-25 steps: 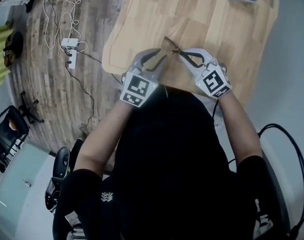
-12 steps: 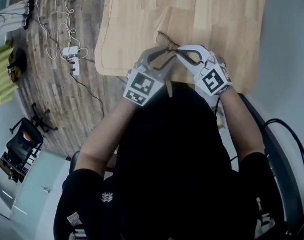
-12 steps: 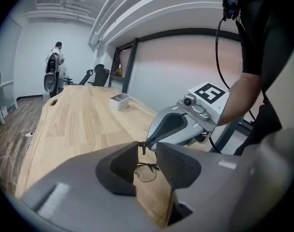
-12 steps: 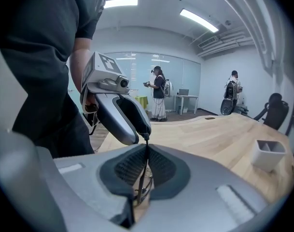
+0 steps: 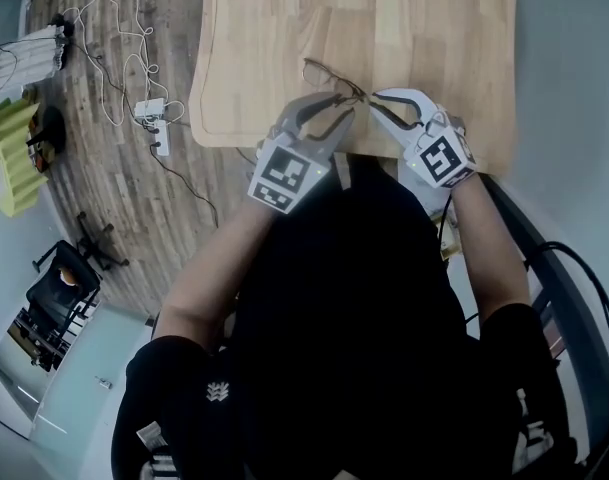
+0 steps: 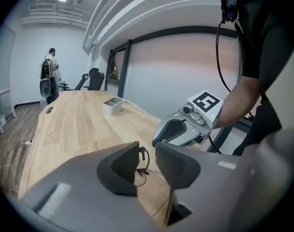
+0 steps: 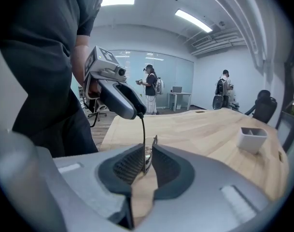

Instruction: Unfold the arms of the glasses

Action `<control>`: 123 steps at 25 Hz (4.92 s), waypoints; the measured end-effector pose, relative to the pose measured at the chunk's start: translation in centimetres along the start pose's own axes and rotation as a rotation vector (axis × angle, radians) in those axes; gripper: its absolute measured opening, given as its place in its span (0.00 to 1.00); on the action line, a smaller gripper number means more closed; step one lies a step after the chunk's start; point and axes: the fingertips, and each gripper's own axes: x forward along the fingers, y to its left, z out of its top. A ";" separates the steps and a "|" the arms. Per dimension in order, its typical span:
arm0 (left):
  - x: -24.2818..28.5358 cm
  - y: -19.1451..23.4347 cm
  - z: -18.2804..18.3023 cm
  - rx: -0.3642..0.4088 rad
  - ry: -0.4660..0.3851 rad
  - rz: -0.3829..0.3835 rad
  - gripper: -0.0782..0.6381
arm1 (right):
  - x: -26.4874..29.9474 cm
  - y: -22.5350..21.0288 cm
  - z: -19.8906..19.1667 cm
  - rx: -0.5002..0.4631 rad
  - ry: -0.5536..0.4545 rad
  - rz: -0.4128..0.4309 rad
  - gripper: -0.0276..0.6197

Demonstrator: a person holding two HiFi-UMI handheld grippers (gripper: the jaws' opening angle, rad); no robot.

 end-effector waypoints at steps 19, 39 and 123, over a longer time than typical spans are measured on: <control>0.0 -7.1 1.3 0.113 0.021 -0.061 0.27 | 0.0 1.6 -3.4 0.152 0.032 -0.083 0.27; -3.1 -1.2 2.0 0.093 -0.017 0.046 0.27 | 0.4 -2.5 -3.7 0.188 0.074 -0.179 0.27; -2.4 5.5 -6.0 0.198 0.120 0.094 0.18 | 3.4 -0.9 9.3 0.614 -0.217 0.030 0.25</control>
